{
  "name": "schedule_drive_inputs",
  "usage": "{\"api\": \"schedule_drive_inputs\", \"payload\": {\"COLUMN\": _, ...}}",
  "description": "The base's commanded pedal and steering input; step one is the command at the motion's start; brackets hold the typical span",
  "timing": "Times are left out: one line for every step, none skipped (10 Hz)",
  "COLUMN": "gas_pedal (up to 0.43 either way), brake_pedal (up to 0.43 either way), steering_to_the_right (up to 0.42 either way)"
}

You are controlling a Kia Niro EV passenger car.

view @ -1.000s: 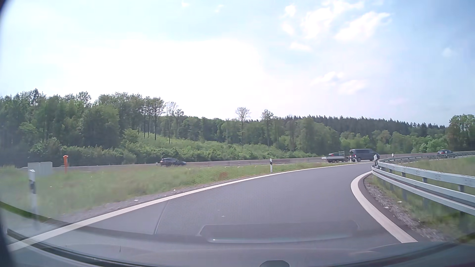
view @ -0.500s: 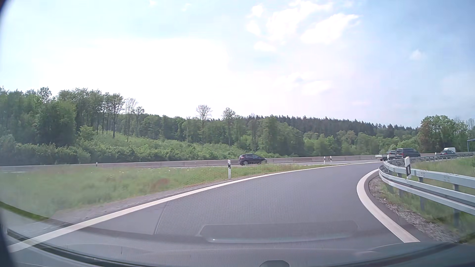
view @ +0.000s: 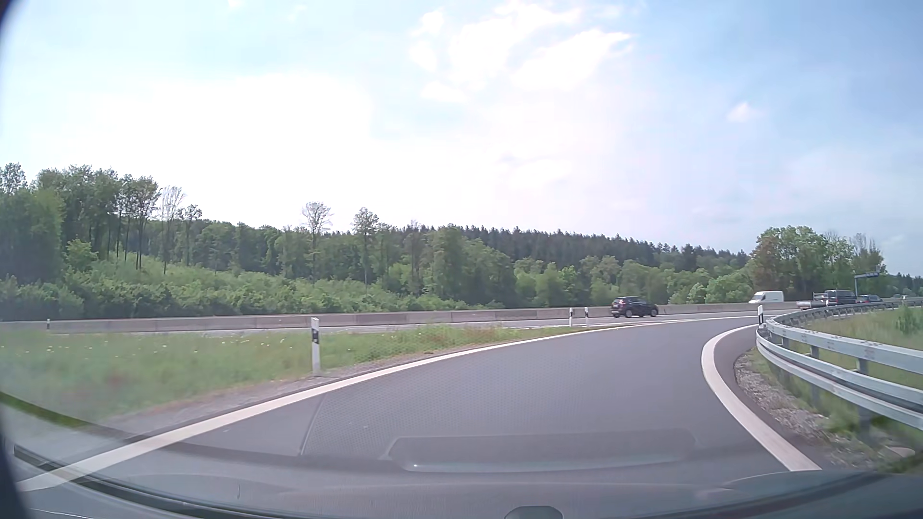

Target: Follow the waypoints while adhering to traffic rules and regulations

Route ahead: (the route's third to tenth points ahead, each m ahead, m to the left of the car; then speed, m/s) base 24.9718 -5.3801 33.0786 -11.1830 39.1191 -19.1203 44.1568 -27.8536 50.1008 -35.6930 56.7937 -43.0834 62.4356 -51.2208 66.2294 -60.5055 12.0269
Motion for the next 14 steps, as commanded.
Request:
{"api": "schedule_drive_inputs", "payload": {"gas_pedal": 0.240, "brake_pedal": 0.000, "steering_to_the_right": 0.103}}
{"api": "schedule_drive_inputs", "payload": {"gas_pedal": 0.240, "brake_pedal": 0.000, "steering_to_the_right": 0.101}}
{"api": "schedule_drive_inputs", "payload": {"gas_pedal": 0.240, "brake_pedal": 0.000, "steering_to_the_right": 0.100}}
{"api": "schedule_drive_inputs", "payload": {"gas_pedal": 0.240, "brake_pedal": 0.000, "steering_to_the_right": 0.100}}
{"api": "schedule_drive_inputs", "payload": {"gas_pedal": 0.240, "brake_pedal": 0.000, "steering_to_the_right": 0.105}}
{"api": "schedule_drive_inputs", "payload": {"gas_pedal": 0.240, "brake_pedal": 0.000, "steering_to_the_right": 0.113}}
{"api": "schedule_drive_inputs", "payload": {"gas_pedal": 0.240, "brake_pedal": 0.000, "steering_to_the_right": 0.123}}
{"api": "schedule_drive_inputs", "payload": {"gas_pedal": 0.240, "brake_pedal": 0.000, "steering_to_the_right": 0.130}}
{"api": "schedule_drive_inputs", "payload": {"gas_pedal": 0.240, "brake_pedal": 0.000, "steering_to_the_right": 0.132}}
{"api": "schedule_drive_inputs", "payload": {"gas_pedal": 0.240, "brake_pedal": 0.000, "steering_to_the_right": 0.131}}
{"api": "schedule_drive_inputs", "payload": {"gas_pedal": 0.240, "brake_pedal": 0.000, "steering_to_the_right": 0.129}}
{"api": "schedule_drive_inputs", "payload": {"gas_pedal": 0.260, "brake_pedal": 0.000, "steering_to_the_right": 0.123}}
{"api": "schedule_drive_inputs", "payload": {"gas_pedal": 0.280, "brake_pedal": 0.000, "steering_to_the_right": 0.116}}
{"api": "schedule_drive_inputs", "payload": {"gas_pedal": 0.287, "brake_pedal": 0.000, "steering_to_the_right": 0.113}}
